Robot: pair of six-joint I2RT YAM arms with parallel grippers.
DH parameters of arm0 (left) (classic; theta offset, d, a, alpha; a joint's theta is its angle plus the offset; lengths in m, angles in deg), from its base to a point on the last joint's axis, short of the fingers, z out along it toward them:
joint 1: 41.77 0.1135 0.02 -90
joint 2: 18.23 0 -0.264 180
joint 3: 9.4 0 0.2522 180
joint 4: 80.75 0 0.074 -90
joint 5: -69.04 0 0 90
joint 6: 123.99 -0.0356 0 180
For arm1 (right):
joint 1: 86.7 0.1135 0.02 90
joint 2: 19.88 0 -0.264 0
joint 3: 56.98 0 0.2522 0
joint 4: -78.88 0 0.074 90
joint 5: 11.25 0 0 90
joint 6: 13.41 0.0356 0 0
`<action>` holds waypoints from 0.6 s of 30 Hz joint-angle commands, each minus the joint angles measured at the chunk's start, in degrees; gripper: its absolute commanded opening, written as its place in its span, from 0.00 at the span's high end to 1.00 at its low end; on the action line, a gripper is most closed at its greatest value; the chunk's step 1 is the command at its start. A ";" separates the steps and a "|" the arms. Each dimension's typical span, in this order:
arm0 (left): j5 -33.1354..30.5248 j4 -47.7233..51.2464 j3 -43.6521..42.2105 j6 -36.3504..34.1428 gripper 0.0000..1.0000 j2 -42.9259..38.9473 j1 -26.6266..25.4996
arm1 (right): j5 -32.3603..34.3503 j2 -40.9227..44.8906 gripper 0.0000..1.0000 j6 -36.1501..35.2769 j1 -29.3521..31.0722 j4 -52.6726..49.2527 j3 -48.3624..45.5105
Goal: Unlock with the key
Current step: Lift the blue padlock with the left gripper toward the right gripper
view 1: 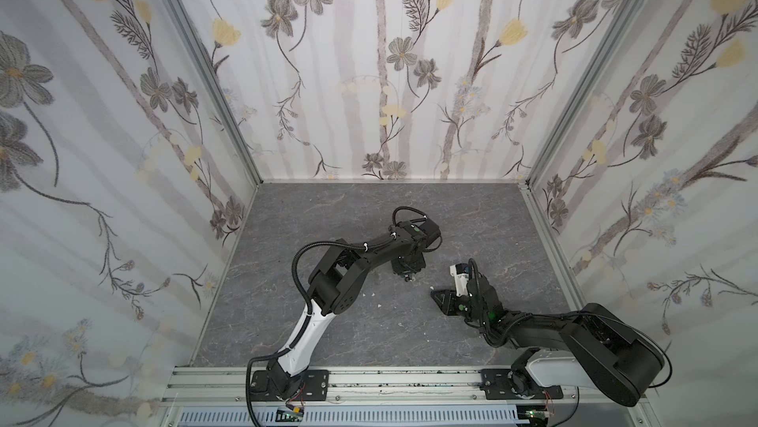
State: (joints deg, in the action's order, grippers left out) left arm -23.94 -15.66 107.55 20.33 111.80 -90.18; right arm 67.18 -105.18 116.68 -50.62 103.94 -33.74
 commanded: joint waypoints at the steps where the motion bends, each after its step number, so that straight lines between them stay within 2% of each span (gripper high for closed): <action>1: 1.41 -0.30 -1.35 -0.36 0.79 -0.08 0.46 | 0.53 0.17 0.73 0.35 0.04 2.37 -0.07; 7: 0.22 -2.06 -3.60 -0.79 0.81 -7.37 0.94 | 0.24 1.49 0.73 -0.99 0.36 1.88 0.65; 18: -0.10 -7.53 -10.17 -0.36 0.83 -20.51 -0.24 | -1.58 9.18 0.73 -2.66 3.39 2.35 4.63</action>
State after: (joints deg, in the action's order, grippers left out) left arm -22.92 -20.14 98.29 20.00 93.77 -89.89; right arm 66.63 -97.05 114.59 -47.54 103.97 -30.37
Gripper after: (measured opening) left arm 0.338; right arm 0.269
